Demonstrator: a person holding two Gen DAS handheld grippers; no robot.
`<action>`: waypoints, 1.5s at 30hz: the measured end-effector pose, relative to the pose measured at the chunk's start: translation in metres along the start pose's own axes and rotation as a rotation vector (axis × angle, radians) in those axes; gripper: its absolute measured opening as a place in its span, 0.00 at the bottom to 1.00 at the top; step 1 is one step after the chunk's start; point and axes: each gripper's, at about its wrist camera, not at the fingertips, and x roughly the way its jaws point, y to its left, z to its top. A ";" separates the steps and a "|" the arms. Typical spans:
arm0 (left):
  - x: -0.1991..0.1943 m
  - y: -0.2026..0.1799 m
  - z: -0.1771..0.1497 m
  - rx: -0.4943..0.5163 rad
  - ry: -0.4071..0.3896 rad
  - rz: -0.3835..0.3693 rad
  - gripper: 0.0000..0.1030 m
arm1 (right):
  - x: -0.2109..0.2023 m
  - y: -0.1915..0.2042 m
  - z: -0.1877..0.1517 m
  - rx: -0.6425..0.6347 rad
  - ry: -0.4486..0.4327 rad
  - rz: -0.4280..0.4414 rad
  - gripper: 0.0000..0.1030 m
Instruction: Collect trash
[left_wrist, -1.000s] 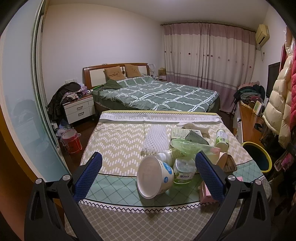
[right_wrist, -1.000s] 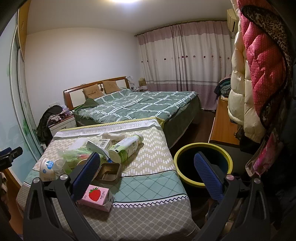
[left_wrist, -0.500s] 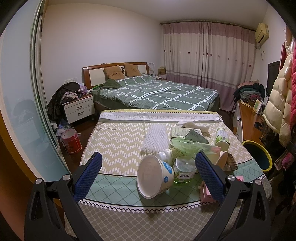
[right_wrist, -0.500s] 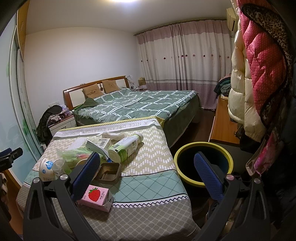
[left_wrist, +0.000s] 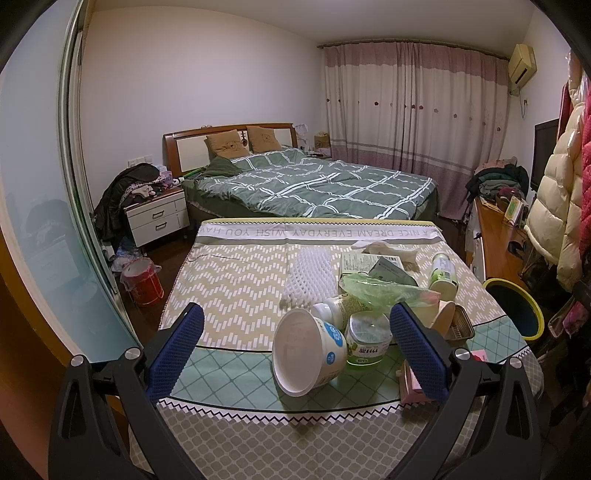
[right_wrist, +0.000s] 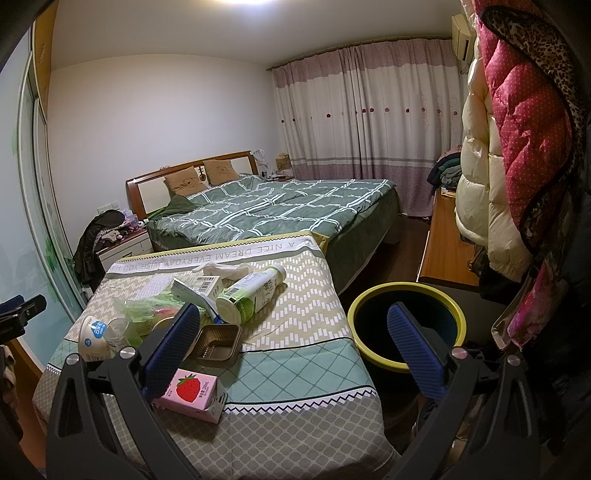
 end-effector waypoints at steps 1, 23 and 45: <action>0.000 0.000 0.000 0.000 0.000 0.000 0.96 | 0.000 0.000 0.000 0.000 0.000 0.000 0.94; 0.012 0.018 -0.002 -0.023 0.004 0.040 0.96 | 0.031 0.027 -0.004 -0.011 0.049 0.075 0.94; 0.054 0.045 -0.002 -0.038 0.053 0.062 0.96 | 0.136 0.173 -0.018 -0.289 0.234 0.313 0.86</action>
